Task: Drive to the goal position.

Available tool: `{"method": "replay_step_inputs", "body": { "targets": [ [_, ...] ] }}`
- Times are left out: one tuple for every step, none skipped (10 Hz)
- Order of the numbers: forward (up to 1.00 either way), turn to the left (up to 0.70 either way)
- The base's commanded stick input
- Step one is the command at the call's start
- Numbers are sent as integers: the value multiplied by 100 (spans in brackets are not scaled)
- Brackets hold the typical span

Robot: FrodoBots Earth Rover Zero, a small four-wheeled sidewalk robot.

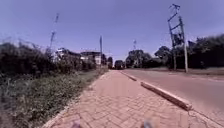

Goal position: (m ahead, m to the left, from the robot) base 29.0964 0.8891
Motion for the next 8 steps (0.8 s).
{"method": "replay_step_inputs", "body": {
  "targets": [
    [85,0],
    [85,0],
    [85,0],
    [85,0],
    [85,0],
    [85,0],
    [85,0],
    [85,0]
  ]
}}
